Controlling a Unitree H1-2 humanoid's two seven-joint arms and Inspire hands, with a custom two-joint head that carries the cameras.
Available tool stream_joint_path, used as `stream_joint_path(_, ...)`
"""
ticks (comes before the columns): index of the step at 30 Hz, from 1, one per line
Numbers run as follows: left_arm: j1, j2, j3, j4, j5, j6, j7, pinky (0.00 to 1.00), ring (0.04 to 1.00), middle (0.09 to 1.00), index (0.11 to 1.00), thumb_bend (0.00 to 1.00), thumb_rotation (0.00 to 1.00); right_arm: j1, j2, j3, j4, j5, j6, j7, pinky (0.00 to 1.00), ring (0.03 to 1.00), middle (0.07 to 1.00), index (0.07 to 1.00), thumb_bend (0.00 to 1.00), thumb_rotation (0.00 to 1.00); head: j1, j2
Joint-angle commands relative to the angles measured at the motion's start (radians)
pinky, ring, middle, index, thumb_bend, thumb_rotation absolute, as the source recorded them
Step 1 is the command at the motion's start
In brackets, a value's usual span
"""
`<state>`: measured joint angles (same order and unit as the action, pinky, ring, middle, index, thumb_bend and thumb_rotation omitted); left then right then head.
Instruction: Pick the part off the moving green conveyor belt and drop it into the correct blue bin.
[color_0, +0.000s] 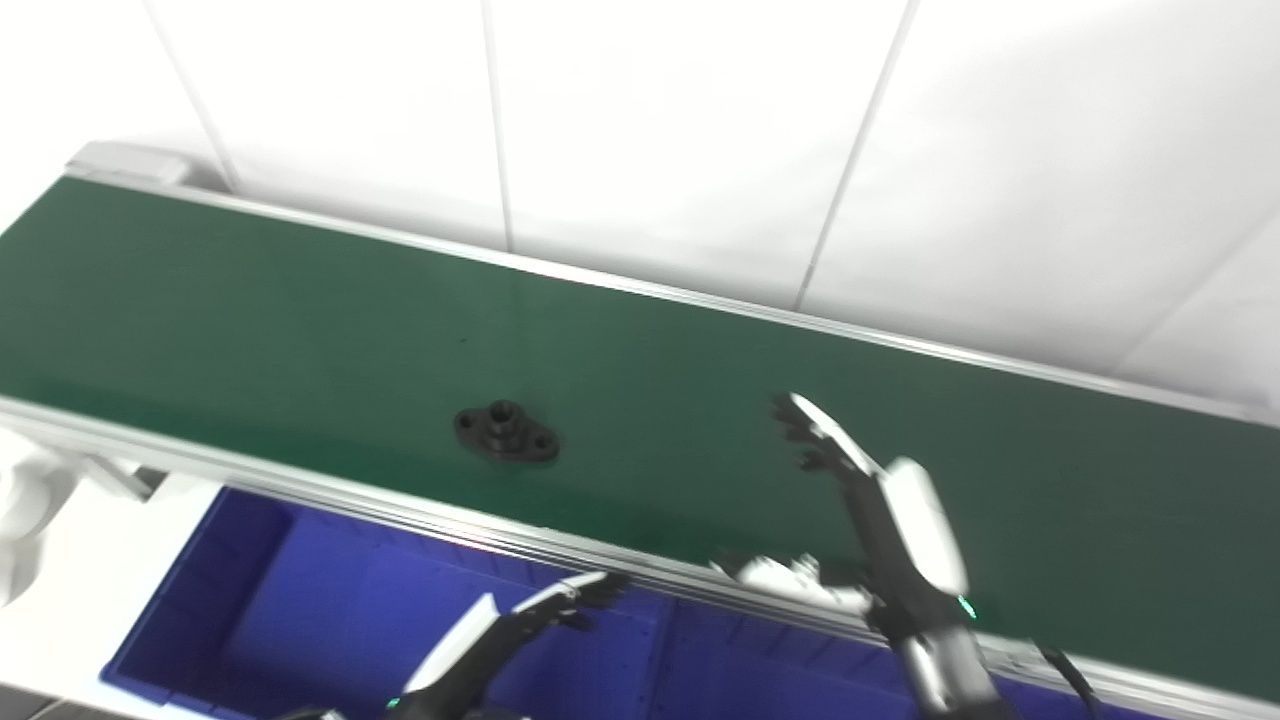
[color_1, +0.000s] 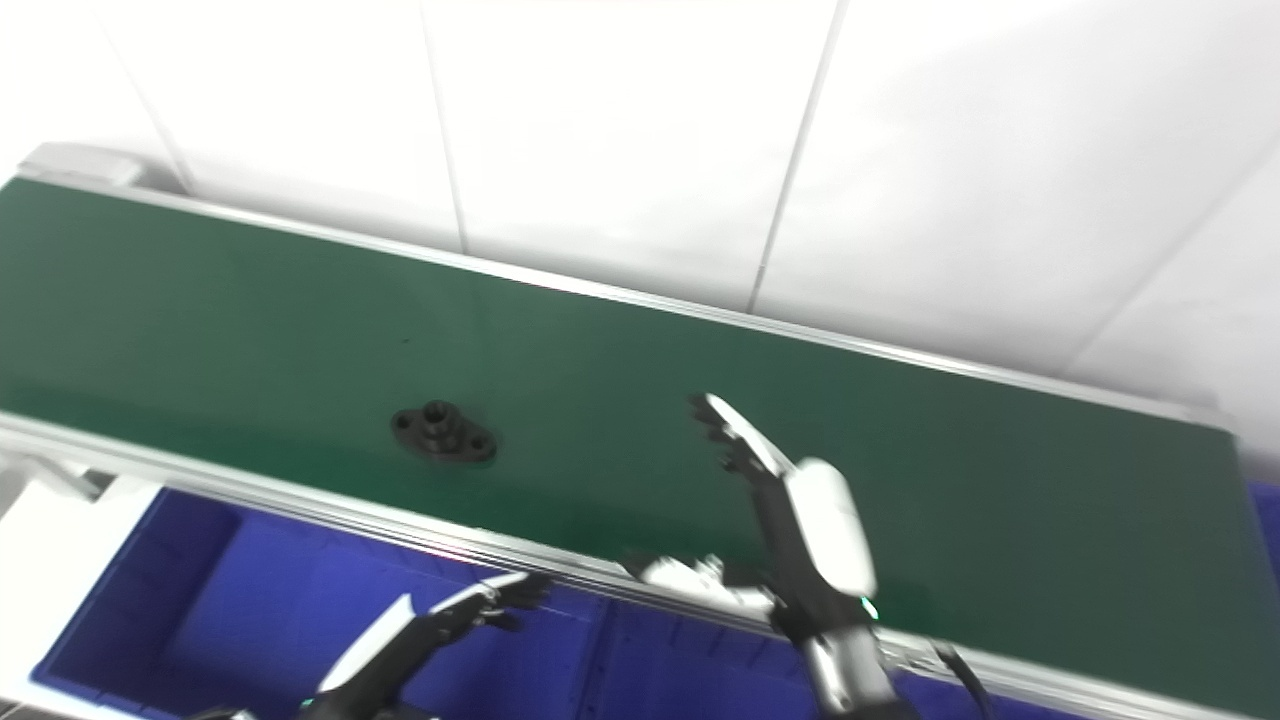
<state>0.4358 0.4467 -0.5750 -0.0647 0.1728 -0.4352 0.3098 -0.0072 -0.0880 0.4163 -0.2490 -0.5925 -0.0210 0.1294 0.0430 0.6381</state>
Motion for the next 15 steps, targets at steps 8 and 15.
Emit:
stream_joint_path(8, 0.013, 0.025, 0.007, -0.05, -0.011, -0.035, 0.013, 0.81, 0.862, 0.879, 0.89, 0.84, 0.46, -0.127, 0.053, 0.026, 0.0, -0.082, 0.111, 0.085, 0.74, 0.812, 0.856, 0.915, 0.84, 0.54, -0.024, 0.036)
stream_joint_path(15, 0.016, 0.023, 0.01, -0.059, -0.026, -0.035, -0.001, 0.82, 0.872, 0.889, 0.898, 0.83, 0.47, -0.22, 0.077, 0.051, 0.063, -0.146, 0.167, 0.116, 0.77, 0.825, 0.856, 0.907, 0.88, 0.56, -0.021, 0.047)
